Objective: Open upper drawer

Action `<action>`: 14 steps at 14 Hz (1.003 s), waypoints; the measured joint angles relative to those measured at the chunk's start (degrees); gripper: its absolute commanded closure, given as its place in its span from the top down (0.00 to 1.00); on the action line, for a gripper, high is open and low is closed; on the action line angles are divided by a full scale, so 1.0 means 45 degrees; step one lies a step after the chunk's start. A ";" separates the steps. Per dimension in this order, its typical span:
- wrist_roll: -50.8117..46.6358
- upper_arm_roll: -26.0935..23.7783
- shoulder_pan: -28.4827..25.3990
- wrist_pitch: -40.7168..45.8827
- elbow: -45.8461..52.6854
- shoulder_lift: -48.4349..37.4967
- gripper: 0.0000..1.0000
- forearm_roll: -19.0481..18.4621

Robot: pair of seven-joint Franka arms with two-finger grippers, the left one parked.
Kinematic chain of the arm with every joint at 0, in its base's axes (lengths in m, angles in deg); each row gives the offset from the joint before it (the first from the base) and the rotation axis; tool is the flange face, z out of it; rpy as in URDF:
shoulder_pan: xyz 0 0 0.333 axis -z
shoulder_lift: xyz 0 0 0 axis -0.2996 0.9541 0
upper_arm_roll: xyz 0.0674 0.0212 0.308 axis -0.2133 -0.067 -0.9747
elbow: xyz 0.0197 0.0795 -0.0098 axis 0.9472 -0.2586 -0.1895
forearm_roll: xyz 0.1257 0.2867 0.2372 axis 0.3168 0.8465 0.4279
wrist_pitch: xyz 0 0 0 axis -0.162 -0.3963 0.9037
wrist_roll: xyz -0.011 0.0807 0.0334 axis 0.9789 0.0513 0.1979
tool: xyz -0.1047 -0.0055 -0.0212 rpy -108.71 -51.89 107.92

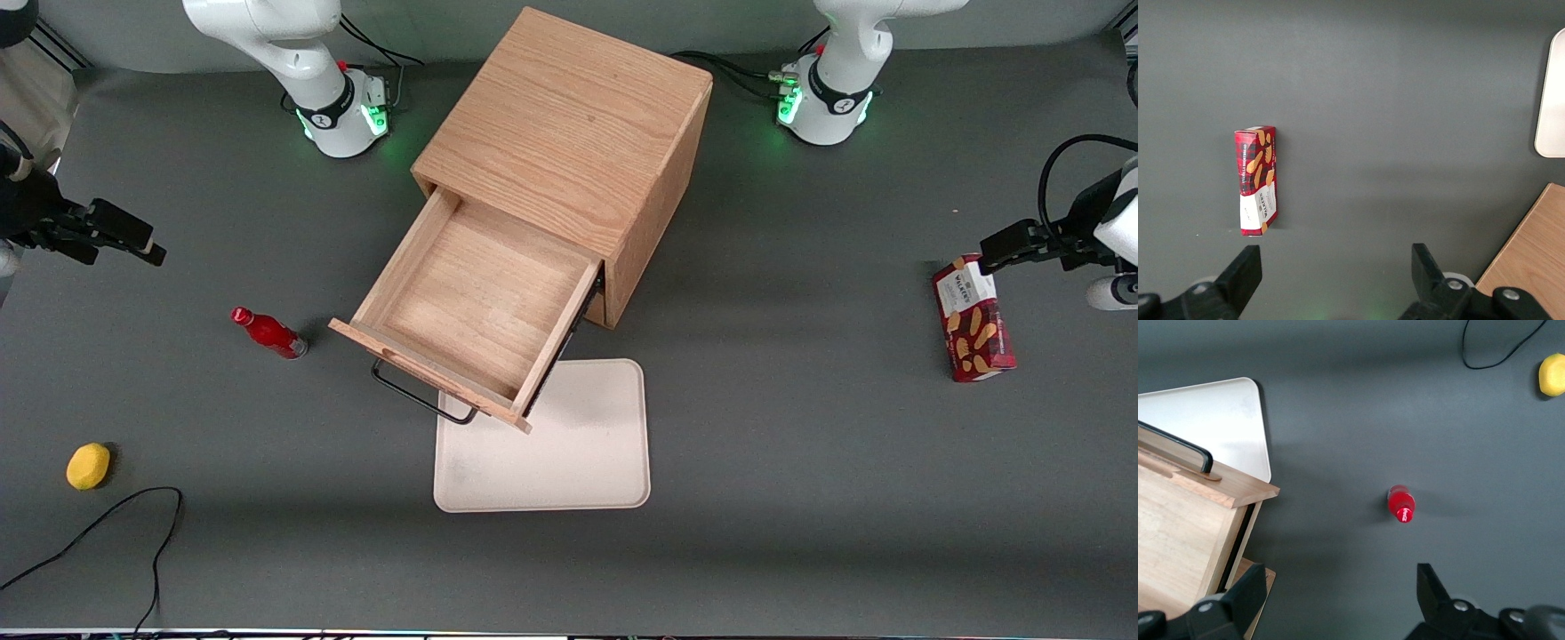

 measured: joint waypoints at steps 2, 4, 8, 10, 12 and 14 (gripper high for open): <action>0.0000 0.0119 0.0000 -0.0069 -0.0076 0.0043 1.00 -0.0004; 0.0000 0.0132 -0.0008 -0.0216 -0.0026 0.0132 1.00 -0.0114; 0.0000 0.0129 -0.0052 -0.0168 0.0119 0.0134 1.00 -0.0286; 0.0235 0.0146 -0.0057 0.0380 0.0173 0.0031 1.00 -0.0311; 0.0809 0.0333 -0.0055 0.0813 0.0219 -0.0061 1.00 -0.0343; 0.0987 0.0502 -0.0054 0.0921 0.0255 -0.0074 1.00 -0.0344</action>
